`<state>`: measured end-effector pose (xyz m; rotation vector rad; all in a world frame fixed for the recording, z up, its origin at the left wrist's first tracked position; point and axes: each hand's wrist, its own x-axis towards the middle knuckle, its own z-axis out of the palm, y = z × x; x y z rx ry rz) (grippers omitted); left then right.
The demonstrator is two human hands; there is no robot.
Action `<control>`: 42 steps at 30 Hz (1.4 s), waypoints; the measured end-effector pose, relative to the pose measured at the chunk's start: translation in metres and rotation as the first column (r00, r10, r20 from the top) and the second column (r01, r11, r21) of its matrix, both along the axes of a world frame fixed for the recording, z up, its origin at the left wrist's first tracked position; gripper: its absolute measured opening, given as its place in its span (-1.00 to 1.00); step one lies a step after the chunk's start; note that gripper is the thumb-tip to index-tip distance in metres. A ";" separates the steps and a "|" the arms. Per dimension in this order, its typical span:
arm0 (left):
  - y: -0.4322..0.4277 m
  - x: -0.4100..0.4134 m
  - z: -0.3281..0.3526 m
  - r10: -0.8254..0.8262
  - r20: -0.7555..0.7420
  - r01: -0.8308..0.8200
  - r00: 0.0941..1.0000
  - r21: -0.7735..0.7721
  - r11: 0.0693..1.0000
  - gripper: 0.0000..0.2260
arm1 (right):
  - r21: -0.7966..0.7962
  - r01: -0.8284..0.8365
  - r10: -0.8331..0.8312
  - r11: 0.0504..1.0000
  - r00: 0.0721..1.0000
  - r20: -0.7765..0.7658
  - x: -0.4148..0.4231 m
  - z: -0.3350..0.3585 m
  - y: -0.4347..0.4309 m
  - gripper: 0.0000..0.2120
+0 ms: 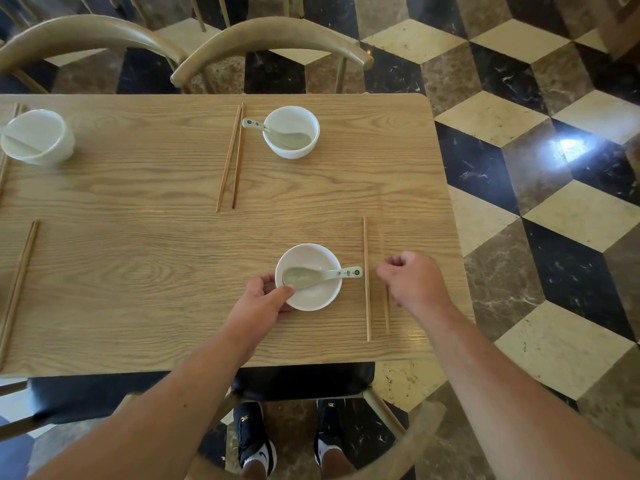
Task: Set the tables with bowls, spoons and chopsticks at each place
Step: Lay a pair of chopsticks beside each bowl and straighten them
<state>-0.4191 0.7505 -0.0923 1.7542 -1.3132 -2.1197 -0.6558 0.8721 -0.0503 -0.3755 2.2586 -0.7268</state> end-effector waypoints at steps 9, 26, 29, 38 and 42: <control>0.001 -0.001 0.005 0.006 -0.003 -0.006 1.000 -0.006 1.000 -0.57 | -0.289 0.065 -0.067 0.955 0.998 0.001 -0.036 0.027 0.003 -0.81; 0.004 -0.001 0.004 0.026 -0.004 -0.026 1.000 -0.026 0.999 -0.60 | 0.086 -0.181 0.199 0.980 0.936 -0.291 0.002 -0.009 0.005 -0.88; 0.003 -0.001 0.003 0.028 -0.012 -0.029 1.000 -0.021 0.999 -0.60 | 0.114 -0.127 0.154 0.985 0.949 -0.276 0.006 -0.014 0.000 -0.90; 0.002 -0.001 0.005 0.021 -0.016 -0.021 1.000 -0.006 1.000 -0.59 | 0.014 0.007 -0.002 1.000 0.957 -0.289 -0.005 0.007 -0.004 -0.88; 0.002 0.000 0.004 0.023 -0.015 -0.023 1.000 0.000 1.000 -0.58 | -0.021 0.067 -0.070 0.998 0.971 -0.229 -0.017 0.013 -0.002 -0.86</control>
